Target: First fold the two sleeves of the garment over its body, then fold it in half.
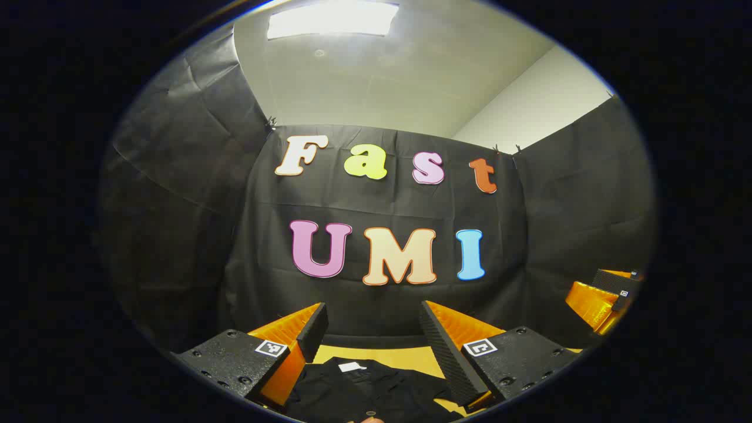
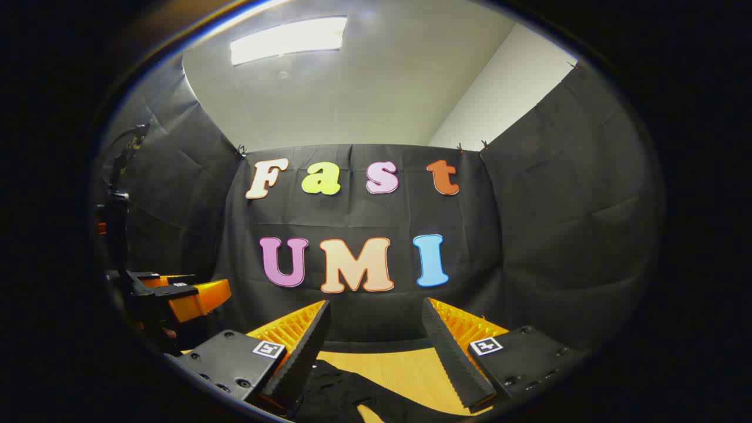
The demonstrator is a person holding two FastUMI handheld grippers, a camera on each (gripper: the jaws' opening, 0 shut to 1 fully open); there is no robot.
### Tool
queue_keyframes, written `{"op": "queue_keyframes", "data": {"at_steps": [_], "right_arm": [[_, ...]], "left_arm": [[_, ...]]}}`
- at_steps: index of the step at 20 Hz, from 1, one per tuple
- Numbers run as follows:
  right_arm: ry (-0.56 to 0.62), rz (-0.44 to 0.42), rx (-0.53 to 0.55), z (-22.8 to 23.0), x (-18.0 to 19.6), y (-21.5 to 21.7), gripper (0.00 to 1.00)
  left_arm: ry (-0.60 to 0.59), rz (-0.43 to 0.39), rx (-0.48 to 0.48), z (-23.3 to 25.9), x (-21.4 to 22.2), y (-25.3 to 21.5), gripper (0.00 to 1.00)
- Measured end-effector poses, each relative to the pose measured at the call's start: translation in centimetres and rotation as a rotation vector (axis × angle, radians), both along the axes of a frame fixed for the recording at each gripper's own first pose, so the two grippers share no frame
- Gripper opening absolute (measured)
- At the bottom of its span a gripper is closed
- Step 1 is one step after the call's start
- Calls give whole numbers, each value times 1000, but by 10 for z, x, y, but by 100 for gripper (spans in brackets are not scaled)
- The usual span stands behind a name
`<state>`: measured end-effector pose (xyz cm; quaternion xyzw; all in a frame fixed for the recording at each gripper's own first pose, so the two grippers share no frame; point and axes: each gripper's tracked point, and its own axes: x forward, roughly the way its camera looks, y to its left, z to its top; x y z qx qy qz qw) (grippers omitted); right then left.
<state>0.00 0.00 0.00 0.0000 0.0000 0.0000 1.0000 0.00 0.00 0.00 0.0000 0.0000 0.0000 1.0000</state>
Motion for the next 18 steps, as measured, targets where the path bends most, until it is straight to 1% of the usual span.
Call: {"op": "queue_keyframes", "data": {"at_steps": [2, 5, 7, 8, 9, 11, 12, 13, 14, 18], "right_arm": [[-3, 10, -4, 1, 0, 4, 99], [-12, 3, -7, 1, 1, 3, 98], [-11, 2, 9, 0, 2, 4, 96], [-13, 2, 18, -1, 3, 4, 98], [-14, 1, 23, -1, 2, 4, 96], [-12, -7, 20, -3, 4, 0, 100], [-11, -8, 19, -5, 5, -1, 98], [-11, -8, 23, -5, 3, -1, 98], [-9, -2, 32, -6, 4, 1, 96], [12, 41, 57, -15, 4, 18, 98]], "left_arm": [[11, 13, -1, -3, 1, 6, 92], [21, 26, 0, -6, 0, 11, 92], [25, 35, 1, -9, -2, 15, 92], [26, 38, 1, -10, -2, 16, 92], [28, 43, 2, -11, -3, 18, 92], [25, 50, 4, -11, -5, 21, 93], [25, 55, 9, -11, -6, 23, 92], [22, 59, 14, -10, -7, 26, 92], [18, 65, 22, -8, -8, 30, 93], [8, 79, 31, -7, -12, 41, 92]]}}
